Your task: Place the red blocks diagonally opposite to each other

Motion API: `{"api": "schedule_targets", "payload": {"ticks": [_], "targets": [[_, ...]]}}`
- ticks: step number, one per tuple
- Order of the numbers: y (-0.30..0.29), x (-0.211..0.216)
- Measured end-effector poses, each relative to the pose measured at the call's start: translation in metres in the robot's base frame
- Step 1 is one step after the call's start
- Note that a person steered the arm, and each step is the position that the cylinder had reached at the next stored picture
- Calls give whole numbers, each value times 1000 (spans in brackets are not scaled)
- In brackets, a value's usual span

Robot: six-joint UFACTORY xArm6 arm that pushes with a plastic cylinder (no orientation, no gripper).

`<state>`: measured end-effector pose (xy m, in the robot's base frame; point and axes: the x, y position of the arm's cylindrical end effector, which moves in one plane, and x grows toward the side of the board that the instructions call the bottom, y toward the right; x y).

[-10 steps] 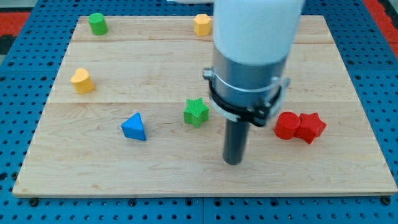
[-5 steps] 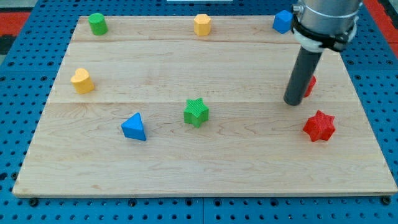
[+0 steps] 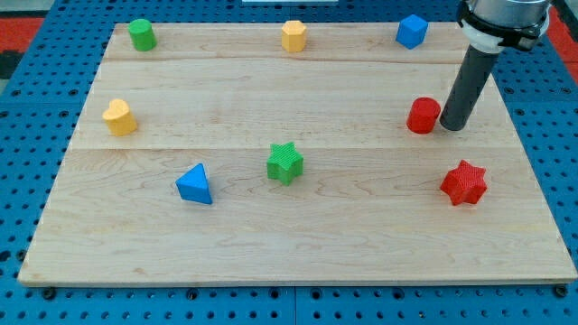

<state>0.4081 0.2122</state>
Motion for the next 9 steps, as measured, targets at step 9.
{"api": "schedule_targets", "payload": {"ticks": [9], "targets": [[-22,136]]}}
